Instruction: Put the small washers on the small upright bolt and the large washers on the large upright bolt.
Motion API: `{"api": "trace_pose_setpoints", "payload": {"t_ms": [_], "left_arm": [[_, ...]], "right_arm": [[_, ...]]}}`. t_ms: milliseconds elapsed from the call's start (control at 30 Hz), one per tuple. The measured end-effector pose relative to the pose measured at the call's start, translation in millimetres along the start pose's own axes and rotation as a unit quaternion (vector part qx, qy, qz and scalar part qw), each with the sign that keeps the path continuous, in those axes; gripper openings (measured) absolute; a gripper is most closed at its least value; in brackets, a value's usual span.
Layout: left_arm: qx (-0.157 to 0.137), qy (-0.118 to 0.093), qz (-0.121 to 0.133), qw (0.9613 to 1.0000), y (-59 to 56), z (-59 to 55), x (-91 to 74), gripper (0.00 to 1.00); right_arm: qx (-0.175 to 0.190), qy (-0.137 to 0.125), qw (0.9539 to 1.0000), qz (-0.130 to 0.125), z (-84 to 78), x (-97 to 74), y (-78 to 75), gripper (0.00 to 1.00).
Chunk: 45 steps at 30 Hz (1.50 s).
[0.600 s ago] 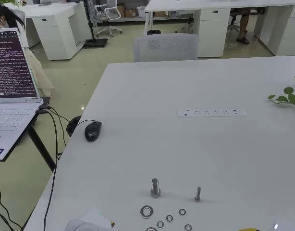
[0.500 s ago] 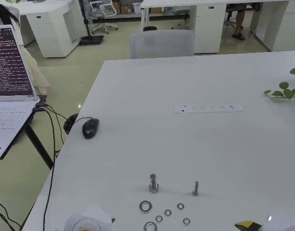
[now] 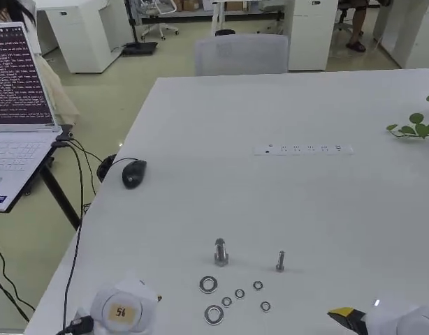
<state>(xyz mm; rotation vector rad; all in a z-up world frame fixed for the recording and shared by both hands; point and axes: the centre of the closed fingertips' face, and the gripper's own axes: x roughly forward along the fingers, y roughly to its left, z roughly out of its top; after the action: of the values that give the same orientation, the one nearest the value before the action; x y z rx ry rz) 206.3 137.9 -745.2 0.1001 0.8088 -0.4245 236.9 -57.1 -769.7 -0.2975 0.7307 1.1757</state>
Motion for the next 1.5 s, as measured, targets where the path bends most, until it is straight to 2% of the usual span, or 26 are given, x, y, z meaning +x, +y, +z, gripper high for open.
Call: {"api": "trace_pose_setpoints", "payload": {"t_ms": [333,733,867,1233,1367,1500], "left_arm": [[0.004,-0.005,0.021,0.9998,3.9,0.6,-0.2,0.69],[0.003,0.0,0.011,0.9999,-0.6,-2.1,0.3,0.71],[0.002,0.004,0.009,1.0,0.7,-3.5,2.0,0.71],[0.005,0.008,0.007,0.9999,1.9,-4.1,3.3,0.73],[0.009,0.005,0.005,0.9999,1.4,-3.0,3.5,0.73],[0.011,0.003,0.0,0.9999,0.2,-2.0,3.4,0.73]], "right_arm": [[-0.013,0.002,0.9999,0.01,0.0,1.0,2.1,0.7],[-0.001,0.008,1.0,0.001,-5.7,0.9,-0.8,0.7],[0.008,0.002,0.9999,-0.006,-4.9,-1.0,-4.9,0.7],[0.004,0.009,0.9999,-0.009,-7.5,0.2,-6.7,0.7],[-0.006,0.004,0.9997,-0.024,-3.4,-2.5,-11.3,0.68],[0.002,0.002,0.9995,-0.031,-2.6,-3.5,-15.7,0.66]]}}
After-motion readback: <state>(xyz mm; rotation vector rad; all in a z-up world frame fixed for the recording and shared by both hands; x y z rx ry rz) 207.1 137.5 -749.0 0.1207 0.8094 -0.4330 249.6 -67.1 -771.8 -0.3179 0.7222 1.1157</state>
